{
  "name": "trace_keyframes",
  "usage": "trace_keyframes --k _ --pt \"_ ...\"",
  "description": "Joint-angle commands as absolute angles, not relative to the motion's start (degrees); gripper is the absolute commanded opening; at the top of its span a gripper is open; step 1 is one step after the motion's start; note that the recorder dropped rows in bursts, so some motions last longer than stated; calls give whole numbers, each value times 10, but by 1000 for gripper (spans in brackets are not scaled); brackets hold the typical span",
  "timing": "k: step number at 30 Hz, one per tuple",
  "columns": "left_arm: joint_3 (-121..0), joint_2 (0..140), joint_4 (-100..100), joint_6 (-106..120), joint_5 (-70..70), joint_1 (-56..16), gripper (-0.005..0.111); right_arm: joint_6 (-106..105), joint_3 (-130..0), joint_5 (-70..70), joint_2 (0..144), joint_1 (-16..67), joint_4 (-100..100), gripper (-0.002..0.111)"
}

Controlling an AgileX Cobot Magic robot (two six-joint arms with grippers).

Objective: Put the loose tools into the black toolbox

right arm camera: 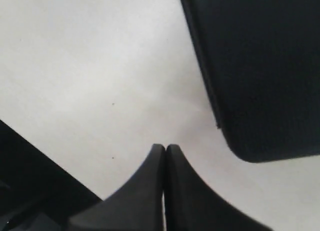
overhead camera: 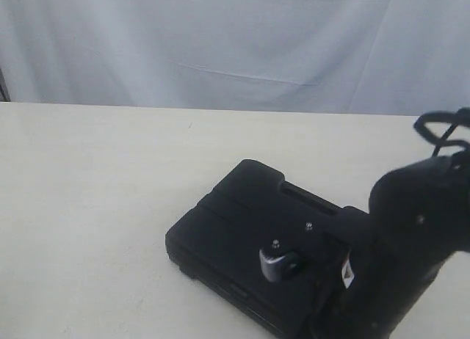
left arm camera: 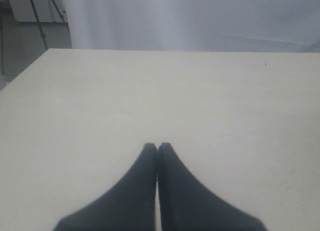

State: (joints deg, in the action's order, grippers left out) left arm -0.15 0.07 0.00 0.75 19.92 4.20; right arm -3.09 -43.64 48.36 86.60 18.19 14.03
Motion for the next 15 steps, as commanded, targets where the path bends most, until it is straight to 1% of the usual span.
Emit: trace_keyframes --k 1,4,9,15 --pt "0 0 0 4 196 39 0 -43 -419 413 915 202 150 -1" --pt "0 0 0 4 196 39 0 -43 -419 378 952 203 149 -1" --pt "0 0 0 4 196 39 0 -8 -419 361 997 203 123 -1" --pt "0 0 0 4 196 39 0 163 -419 349 1001 201 -73 -1"
